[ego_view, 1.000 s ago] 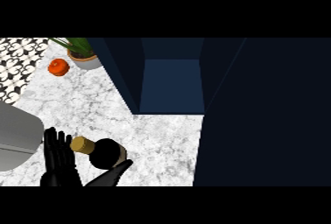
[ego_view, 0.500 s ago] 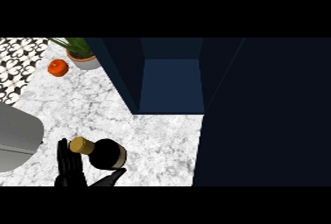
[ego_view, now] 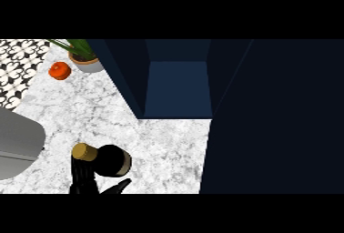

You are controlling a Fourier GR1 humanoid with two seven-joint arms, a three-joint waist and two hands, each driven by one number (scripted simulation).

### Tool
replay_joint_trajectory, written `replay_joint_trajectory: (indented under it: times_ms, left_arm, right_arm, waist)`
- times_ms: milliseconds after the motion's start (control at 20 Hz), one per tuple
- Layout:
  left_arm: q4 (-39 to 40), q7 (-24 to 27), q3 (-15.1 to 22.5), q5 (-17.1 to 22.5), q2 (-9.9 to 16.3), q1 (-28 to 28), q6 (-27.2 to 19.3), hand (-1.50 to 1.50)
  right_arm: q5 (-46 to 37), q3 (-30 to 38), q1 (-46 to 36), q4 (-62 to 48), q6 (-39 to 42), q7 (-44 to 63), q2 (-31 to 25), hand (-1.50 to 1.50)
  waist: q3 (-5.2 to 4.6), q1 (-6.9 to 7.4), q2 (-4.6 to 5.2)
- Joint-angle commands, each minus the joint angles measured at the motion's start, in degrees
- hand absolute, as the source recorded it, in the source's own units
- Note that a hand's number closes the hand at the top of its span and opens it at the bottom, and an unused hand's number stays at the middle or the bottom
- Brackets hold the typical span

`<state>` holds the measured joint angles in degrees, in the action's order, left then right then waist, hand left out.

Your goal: Pick up the wine, place it into the cabinet and close the cabinet

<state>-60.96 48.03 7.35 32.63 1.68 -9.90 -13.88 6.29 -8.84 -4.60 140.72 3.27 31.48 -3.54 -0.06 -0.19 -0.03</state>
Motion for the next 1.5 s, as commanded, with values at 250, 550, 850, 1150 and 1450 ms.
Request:
replay_joint_trajectory:
  times_ms: [250,550,850,1150,1450]
  left_arm:
    - [10.71,5.52,-2.99,1.7,-1.2,5.13,8.88,-1.5]
    - [21.17,11.33,-2.9,2.95,-1.65,12.42,10.19,-1.5]
    - [18.13,10.46,-3.39,2.6,-1.66,14.28,6.12,-1.5]
    - [15.86,8.85,-2.92,6.46,-1.67,15.59,4.86,1.5]
    - [20.43,8.39,-3.15,6.66,-1.0,18.94,10.11,1.5]
  right_arm:
    - [1.89,2.04,-1.97,5.03,-1.37,5.53,-0.26,-1.5]
    - [2.47,1.86,-2.26,4.52,-0.58,5.89,-0.71,-1.5]
    - [-1.25,-1.85,1.08,-0.35,0.81,-1.34,2.1,-1.5]
    - [3.76,2.21,0.32,5.94,0.5,5.41,-0.05,-1.5]
    - [2.23,1.43,-0.83,5.81,-0.3,7.12,0.58,-1.5]
  waist:
    - [0.05,0.16,-0.02]
    - [0.01,-0.08,0.05]
    - [0.04,-0.06,0.06]
    - [0.05,-0.28,-0.03]
    - [0.04,-0.04,-0.01]
